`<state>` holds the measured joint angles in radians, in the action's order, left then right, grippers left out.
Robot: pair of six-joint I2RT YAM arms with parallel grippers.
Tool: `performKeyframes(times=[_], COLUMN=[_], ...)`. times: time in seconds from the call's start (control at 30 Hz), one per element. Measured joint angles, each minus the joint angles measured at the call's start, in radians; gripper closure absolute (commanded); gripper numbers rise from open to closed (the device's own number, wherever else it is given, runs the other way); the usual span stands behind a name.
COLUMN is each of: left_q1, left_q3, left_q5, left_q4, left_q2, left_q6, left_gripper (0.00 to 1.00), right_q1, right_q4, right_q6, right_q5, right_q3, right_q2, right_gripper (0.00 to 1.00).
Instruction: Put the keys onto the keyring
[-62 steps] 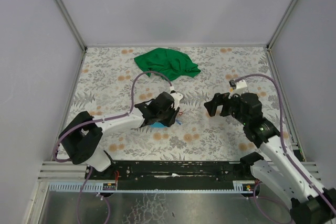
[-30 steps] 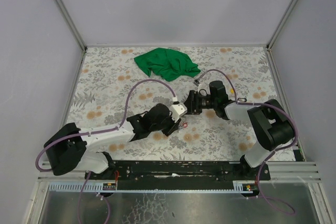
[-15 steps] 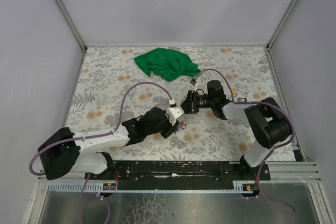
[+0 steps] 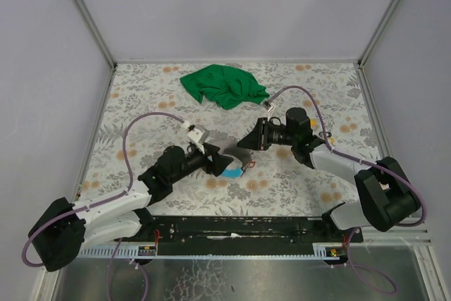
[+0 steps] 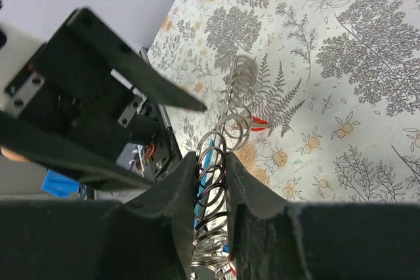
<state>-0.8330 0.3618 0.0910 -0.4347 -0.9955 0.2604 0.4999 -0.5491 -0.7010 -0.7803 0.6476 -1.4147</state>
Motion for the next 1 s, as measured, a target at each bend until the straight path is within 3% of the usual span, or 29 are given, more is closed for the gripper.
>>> performKeyframes(times=[0.2,0.5,0.73,1.0], left_q1=[0.128,0.143,0.077,0.070], left_q3=[-0.058,-0.050,-0.034,-0.035], left_q5=[0.075,0.126,0.067,0.052], left_q4=[-0.159,-0.196,-0.124,-0.162], left_q2=[-0.006,-0.091,-0.066,-0.170], left_q6=[0.241,0.640,0.816,0.948], left_gripper=[0.29,0.30,0.28,0.29], right_q1=[0.009,0.021,0.036,0.069], right_q4=[-0.002,-0.018,-0.068,-0.144], right_q6=[0.008,-0.010,-0.035,-0.064], right_q5=[0.047,0.134,0.222,0.315], right_q3=[-0.040,-0.085,-0.131,-0.176], right_q2=[0.034,0.058,0.069,0.098], right_gripper=[0.99,1.00,1.00,1.00])
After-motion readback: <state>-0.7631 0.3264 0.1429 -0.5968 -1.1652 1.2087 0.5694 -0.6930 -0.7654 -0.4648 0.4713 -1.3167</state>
